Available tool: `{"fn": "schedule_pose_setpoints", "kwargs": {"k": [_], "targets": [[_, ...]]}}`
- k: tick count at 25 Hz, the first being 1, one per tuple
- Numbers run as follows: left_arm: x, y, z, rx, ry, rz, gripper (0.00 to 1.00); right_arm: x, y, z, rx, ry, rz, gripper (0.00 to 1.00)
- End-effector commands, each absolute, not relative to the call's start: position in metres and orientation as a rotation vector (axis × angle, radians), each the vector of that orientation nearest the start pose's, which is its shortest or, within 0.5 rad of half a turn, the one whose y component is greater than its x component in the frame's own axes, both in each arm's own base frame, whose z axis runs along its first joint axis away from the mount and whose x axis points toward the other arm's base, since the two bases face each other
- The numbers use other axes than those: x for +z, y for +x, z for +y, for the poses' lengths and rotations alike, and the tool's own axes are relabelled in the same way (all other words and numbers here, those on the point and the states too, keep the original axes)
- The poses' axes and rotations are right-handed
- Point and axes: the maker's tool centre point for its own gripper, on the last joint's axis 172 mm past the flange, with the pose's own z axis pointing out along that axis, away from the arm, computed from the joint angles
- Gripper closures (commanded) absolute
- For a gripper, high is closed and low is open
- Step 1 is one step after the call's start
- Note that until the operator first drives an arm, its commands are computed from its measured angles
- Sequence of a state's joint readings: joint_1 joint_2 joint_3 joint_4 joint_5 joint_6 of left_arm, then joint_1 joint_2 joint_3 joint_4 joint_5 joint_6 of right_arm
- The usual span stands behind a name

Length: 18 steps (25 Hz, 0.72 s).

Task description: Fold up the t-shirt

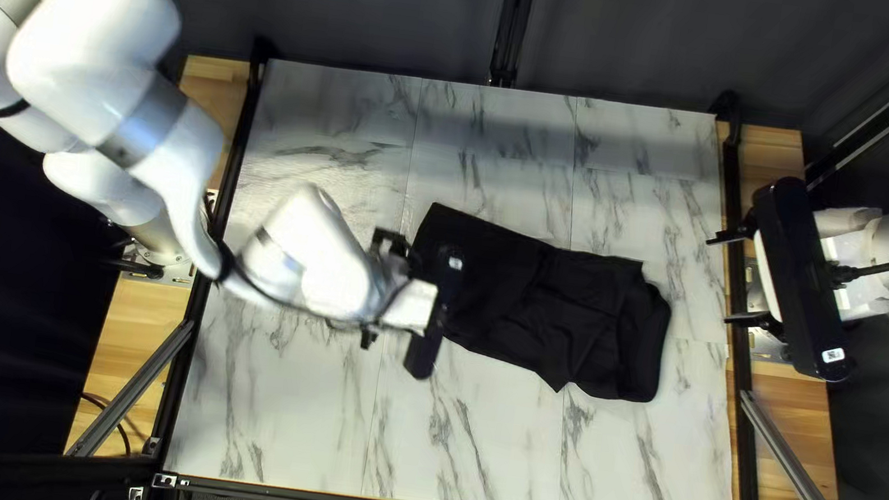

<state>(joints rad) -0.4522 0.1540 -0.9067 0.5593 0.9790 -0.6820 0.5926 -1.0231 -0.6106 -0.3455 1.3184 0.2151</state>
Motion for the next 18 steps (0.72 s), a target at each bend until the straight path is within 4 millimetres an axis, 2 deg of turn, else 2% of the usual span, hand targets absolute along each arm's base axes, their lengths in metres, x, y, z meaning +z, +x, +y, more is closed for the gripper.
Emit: {"fn": "schedule_pose_setpoints", "kwargs": {"k": [1,12,15,18], "targets": [[0.063,0.428,-0.101,-0.020,-2.614,0.173,0.00,0.342,0.275,0.087,-0.702,-3.192,-0.665,0.00],[0.054,0.424,-0.081,0.083,-2.536,0.128,0.00,0.342,0.275,0.087,-0.702,-3.192,-0.665,0.00],[0.057,0.418,-0.074,0.084,-2.522,0.118,0.00,0.342,0.275,0.087,-0.702,-3.192,-0.665,0.00],[0.059,0.402,-0.063,0.082,-2.511,0.094,0.00,0.342,0.275,0.087,-0.702,-3.192,-0.665,0.00]]}}
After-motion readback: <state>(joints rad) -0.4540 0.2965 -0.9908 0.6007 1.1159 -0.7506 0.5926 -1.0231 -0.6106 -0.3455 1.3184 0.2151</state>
